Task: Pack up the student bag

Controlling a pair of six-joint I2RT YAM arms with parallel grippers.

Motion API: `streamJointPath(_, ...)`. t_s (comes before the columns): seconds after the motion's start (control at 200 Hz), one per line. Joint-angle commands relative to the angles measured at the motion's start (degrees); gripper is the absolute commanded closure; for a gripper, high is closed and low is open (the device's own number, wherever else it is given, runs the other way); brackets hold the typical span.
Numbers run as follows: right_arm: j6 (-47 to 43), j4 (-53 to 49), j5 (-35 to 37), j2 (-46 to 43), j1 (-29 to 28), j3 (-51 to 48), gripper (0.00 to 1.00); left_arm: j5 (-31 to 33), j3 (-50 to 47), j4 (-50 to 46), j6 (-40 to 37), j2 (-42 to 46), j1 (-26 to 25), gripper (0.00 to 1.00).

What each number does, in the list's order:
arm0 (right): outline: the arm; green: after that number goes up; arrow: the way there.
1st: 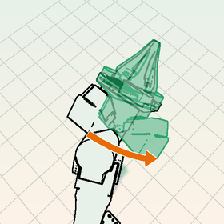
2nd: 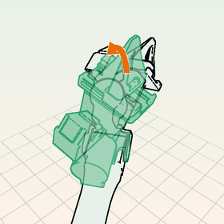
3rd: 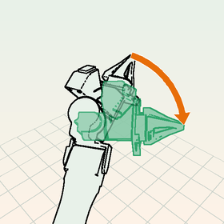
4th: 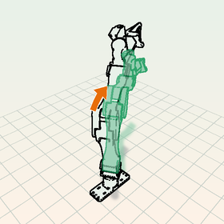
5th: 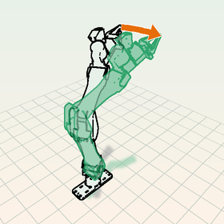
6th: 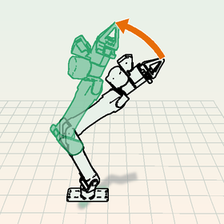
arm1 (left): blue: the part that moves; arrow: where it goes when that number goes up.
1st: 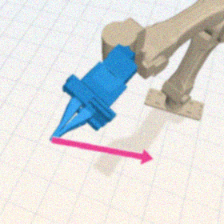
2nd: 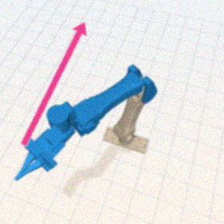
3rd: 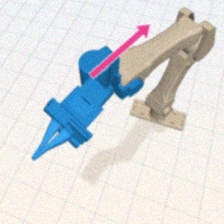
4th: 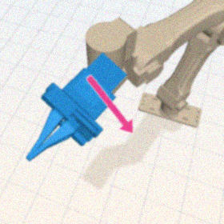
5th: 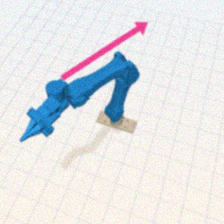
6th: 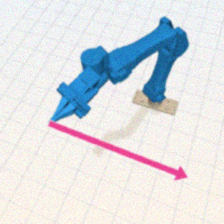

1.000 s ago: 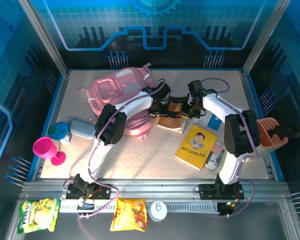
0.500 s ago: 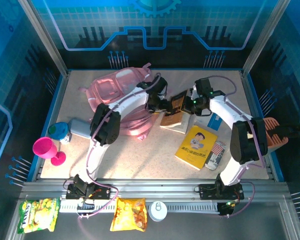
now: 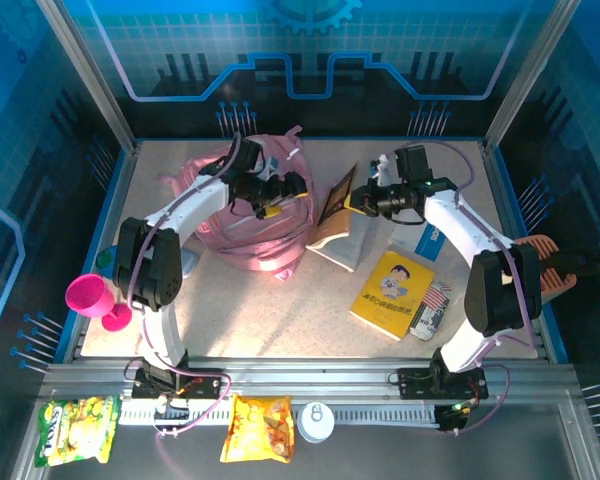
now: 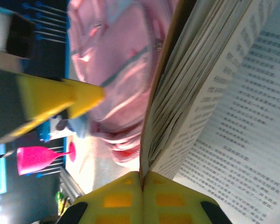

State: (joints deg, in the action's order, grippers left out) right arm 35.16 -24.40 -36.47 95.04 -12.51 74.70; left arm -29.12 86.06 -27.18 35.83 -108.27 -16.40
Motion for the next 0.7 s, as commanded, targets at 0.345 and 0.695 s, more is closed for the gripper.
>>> streamJointPath(0.345, 6.22, 10.11, -11.94, 7.67, -12.80, 16.54, 1.00, 0.02, -19.56, 13.64, 11.45, 14.93, 11.72, 0.03)
streamJointPath(0.695, 0.91, 1.32, -3.36, 19.00, -12.84, 14.96, 1.00, 3.41, -25.95, 11.64, 9.68, 16.86, 13.11, 0.07)
